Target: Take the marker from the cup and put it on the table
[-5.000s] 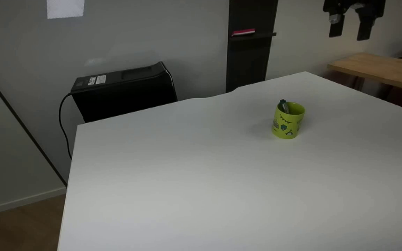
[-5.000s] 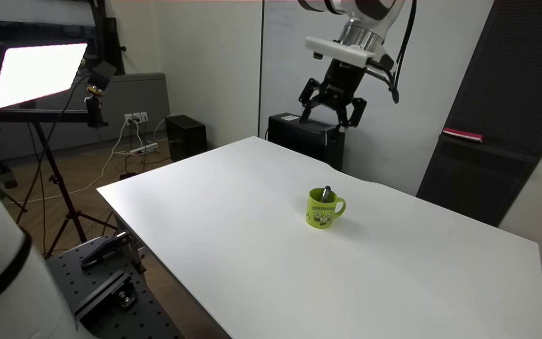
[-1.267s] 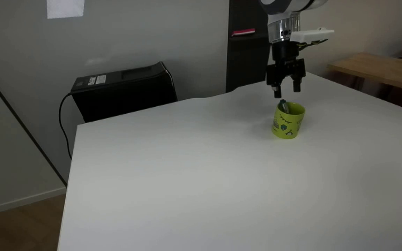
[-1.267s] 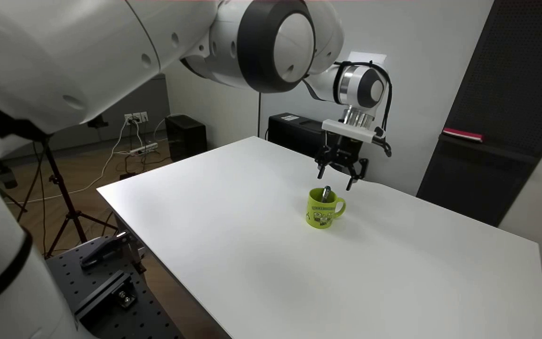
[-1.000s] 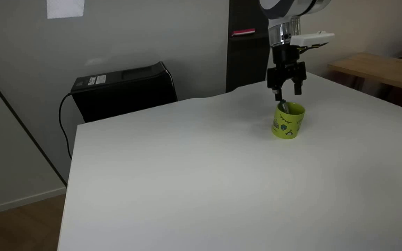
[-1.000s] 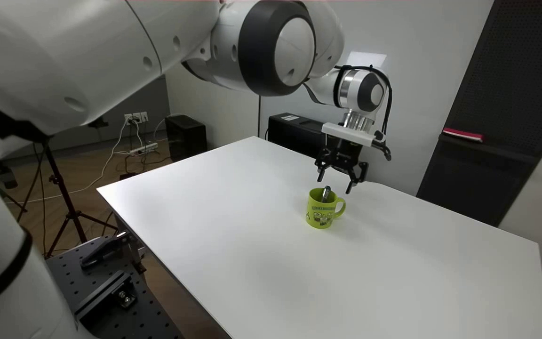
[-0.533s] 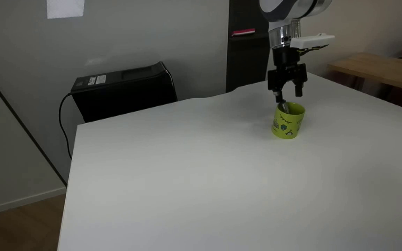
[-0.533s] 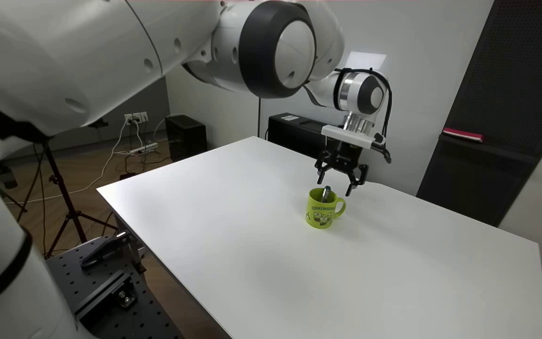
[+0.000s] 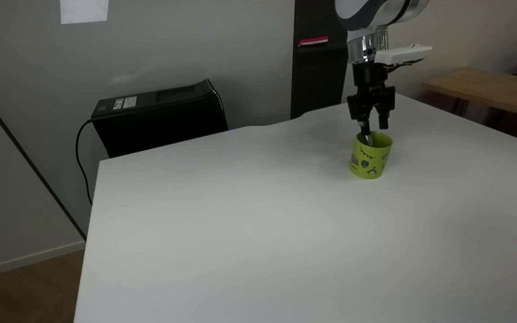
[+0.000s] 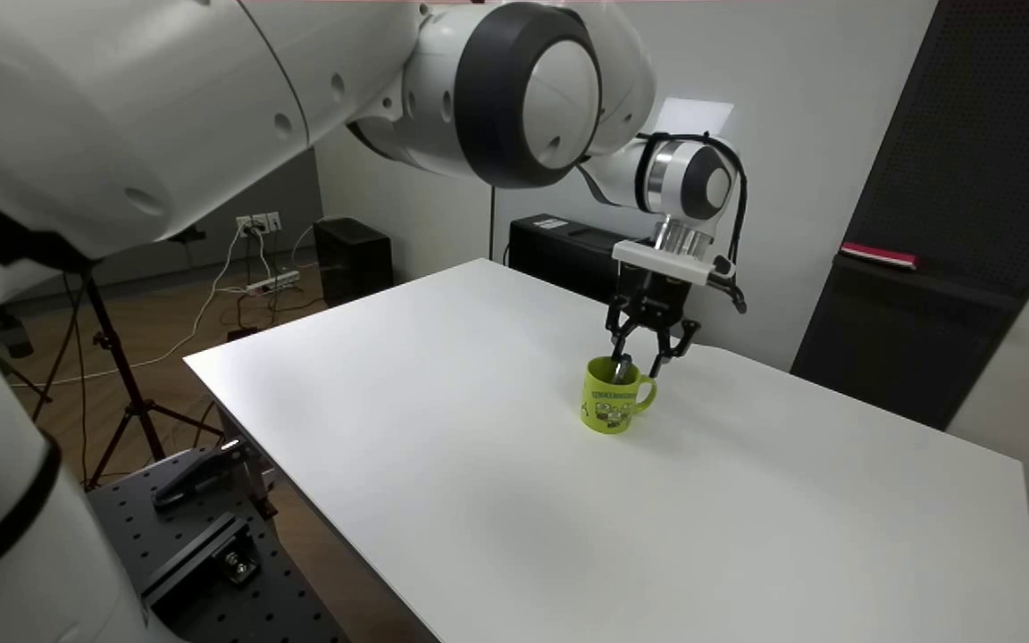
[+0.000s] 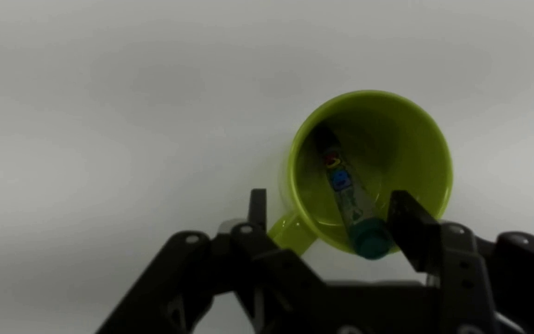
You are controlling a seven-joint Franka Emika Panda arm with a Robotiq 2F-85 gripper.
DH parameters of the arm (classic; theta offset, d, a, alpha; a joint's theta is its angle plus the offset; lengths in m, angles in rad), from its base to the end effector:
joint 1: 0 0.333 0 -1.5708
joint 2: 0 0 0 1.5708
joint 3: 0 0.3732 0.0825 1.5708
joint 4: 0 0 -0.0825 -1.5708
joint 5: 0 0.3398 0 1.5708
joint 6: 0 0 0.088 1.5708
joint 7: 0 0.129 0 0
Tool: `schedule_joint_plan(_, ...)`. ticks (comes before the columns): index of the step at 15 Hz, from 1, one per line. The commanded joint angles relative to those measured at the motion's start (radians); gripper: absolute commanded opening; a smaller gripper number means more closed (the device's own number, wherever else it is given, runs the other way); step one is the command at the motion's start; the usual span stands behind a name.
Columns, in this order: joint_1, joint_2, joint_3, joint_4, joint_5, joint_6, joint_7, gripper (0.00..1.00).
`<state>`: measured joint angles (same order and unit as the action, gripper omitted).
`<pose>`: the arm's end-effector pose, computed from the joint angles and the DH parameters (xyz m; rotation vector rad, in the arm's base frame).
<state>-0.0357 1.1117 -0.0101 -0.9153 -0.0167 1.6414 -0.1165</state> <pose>0.7448 -0.0332 0.1962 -3.0758 -0.1215 0.6022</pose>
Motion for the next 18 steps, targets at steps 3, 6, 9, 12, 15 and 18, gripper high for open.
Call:
schedule_joint_plan(3,0.003,0.042,-0.017,0.07,-0.015,-0.028,0.042,0.25)
schedule_joint_plan(6,0.005,0.042,-0.027,0.07,-0.025,-0.032,0.047,0.05)
schedule_joint_plan(9,0.011,0.047,-0.04,0.093,-0.034,-0.066,0.075,0.06)
schedule_joint_plan(12,0.018,0.048,-0.047,0.121,-0.043,-0.105,0.109,0.06)
schedule_joint_plan(15,0.025,0.042,-0.048,0.161,-0.039,-0.146,0.141,0.06)
schedule_joint_plan(18,0.027,0.025,-0.04,0.212,-0.027,-0.193,0.158,0.06)
